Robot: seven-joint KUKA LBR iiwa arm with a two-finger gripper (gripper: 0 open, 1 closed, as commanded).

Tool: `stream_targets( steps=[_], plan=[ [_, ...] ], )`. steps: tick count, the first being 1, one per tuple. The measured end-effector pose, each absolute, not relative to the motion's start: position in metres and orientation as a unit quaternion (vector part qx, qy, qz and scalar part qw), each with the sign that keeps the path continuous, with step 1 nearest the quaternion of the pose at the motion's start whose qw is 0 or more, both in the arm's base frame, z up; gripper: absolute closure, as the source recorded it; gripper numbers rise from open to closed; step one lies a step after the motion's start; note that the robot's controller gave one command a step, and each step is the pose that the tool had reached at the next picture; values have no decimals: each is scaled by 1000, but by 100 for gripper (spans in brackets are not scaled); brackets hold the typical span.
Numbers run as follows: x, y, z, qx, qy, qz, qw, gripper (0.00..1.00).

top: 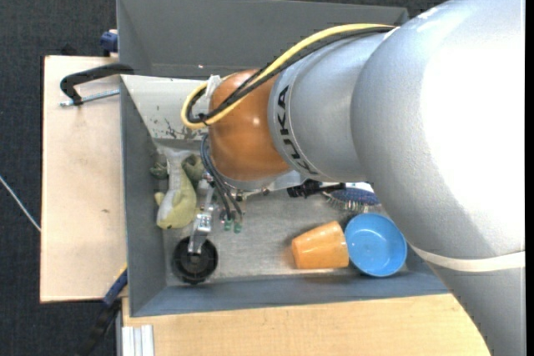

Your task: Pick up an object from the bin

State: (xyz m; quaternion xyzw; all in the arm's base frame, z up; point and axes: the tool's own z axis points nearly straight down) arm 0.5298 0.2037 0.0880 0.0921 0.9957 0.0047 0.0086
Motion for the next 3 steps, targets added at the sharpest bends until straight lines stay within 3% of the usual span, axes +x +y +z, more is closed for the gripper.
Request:
stream_targets(
  steps=[1,2,3],
  plan=[
    [526,207,90,90,996,4,-1,100],
    [531,204,126,-218,976,1,4,100],
    [529,206,202,-274,962,1,7,100]
  ],
)
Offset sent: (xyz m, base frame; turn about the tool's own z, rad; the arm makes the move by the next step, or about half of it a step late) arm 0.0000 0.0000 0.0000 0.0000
